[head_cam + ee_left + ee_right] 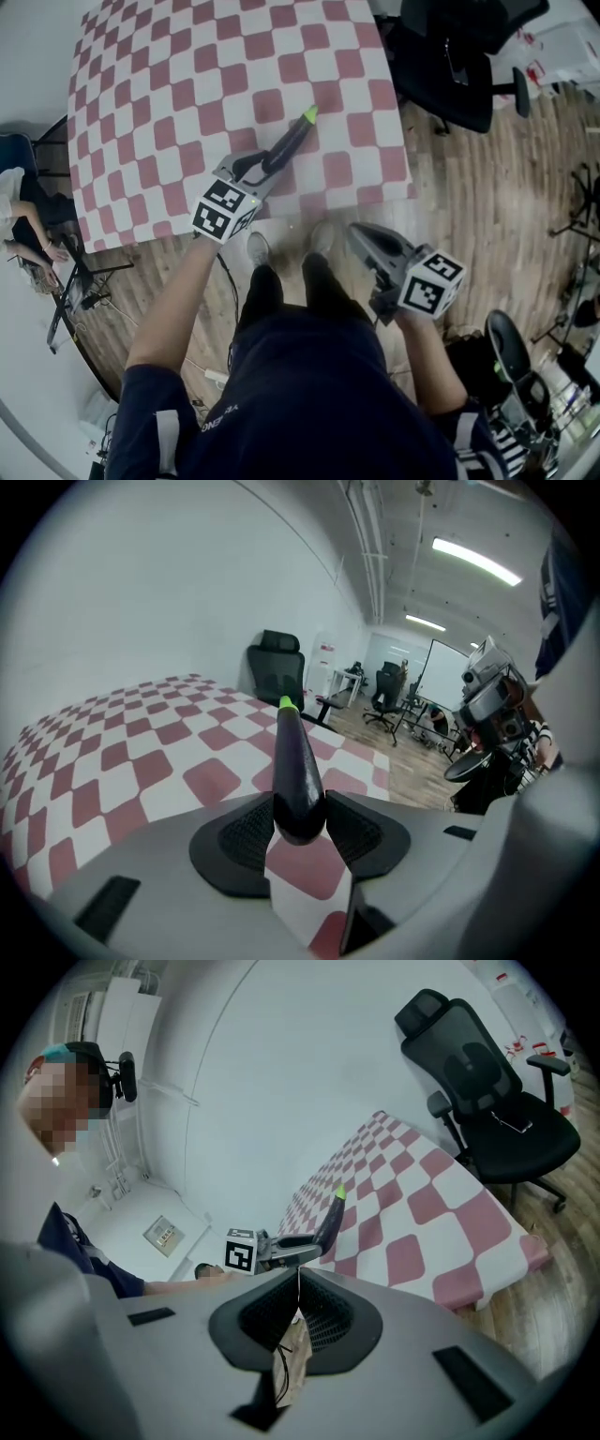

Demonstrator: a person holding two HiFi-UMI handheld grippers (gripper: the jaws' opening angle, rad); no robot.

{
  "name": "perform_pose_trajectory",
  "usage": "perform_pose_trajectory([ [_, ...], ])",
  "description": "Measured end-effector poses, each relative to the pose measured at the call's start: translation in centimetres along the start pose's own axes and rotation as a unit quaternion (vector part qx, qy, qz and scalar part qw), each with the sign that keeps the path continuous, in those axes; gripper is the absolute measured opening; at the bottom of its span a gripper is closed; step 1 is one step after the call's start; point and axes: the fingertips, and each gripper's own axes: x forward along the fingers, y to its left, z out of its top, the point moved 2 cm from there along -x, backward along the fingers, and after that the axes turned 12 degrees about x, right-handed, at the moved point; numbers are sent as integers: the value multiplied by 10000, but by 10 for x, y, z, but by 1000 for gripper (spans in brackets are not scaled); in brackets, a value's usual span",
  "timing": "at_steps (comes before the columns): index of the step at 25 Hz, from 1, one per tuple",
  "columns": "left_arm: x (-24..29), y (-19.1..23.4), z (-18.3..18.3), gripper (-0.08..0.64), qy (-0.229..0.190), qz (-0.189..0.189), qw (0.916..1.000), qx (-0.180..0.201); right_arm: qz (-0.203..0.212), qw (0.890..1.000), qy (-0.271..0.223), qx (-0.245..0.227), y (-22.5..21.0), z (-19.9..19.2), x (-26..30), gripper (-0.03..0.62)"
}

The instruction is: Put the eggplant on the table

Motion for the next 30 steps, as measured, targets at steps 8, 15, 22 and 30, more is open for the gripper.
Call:
perform_pose_trajectory([
  [8,51,10,-14,196,937,11,9944,498,-128,9998,4,159,-17,4,-7,18],
  [15,65,11,-20,200,1291,114,9883,799,-189,9996,18,200,-20,-9,-13,18],
  [22,54,2,-19,244,1169,101,9901,776,-199,9997,-26,146,-13,-18,-17,18],
  [30,-16,-21,16,247,260,178,9968,740,-50,9999,-117,-37,19,-31,-9,18],
])
